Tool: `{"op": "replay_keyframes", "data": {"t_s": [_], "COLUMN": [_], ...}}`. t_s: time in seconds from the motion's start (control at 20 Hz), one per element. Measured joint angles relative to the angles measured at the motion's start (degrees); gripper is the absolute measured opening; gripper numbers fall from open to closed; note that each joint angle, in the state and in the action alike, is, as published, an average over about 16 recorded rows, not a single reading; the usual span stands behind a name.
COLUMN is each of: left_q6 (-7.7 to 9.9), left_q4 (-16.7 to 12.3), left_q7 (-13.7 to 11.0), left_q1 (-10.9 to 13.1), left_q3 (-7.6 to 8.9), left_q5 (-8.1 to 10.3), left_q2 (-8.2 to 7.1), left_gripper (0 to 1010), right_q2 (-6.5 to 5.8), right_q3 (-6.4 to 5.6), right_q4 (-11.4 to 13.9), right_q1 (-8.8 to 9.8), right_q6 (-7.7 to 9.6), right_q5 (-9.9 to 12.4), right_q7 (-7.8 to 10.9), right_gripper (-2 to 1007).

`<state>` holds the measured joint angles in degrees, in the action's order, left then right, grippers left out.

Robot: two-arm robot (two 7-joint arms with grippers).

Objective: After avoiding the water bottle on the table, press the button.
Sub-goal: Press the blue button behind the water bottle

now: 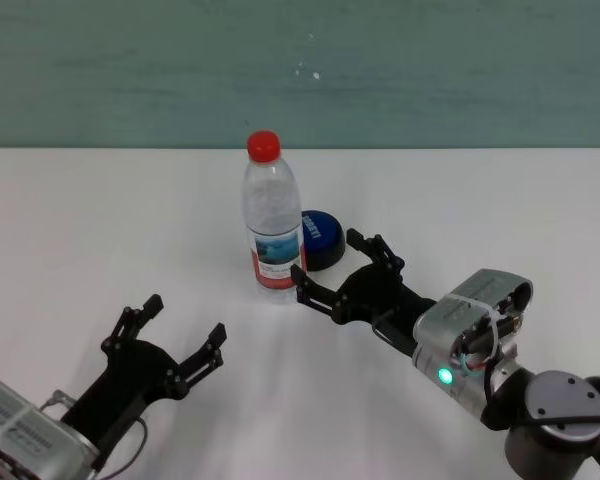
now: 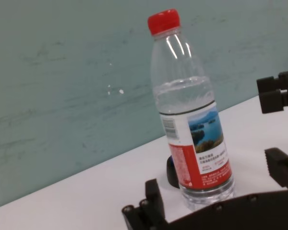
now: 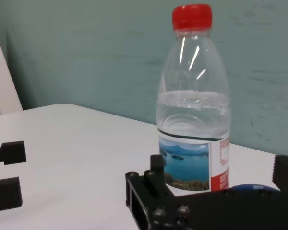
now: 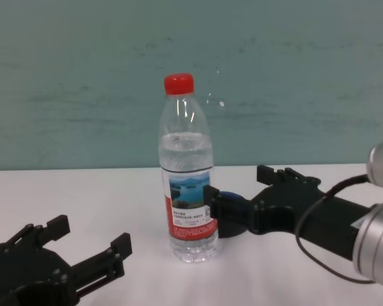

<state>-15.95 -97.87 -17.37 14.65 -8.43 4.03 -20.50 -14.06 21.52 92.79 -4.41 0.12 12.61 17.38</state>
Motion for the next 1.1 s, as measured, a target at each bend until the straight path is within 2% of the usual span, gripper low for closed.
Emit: {"op": "replay_keyframes", "data": {"t_s": [0.5,1.1], "left_q6": [0.0,0.0], "left_q4": [0.0,0.0], "left_q7": [0.0,0.0], "left_q1": [0.0,0.0], "left_q3": [0.0,0.0], "left_q5": [0.0,0.0], "left_q2": [0.0,0.0], "left_gripper": [1000,1000], "right_q2": [0.6,0.67], "right_q3": [0.54,0.54], "right_q4": [-1.73,-1.92], "right_q1": [-1.19,-1.14], "right_q6": [-0.12,-0.19], "right_q5": [-0.61,-0.88], "right_q7": [0.36,0.22], "right_gripper": [1004,1004]}}
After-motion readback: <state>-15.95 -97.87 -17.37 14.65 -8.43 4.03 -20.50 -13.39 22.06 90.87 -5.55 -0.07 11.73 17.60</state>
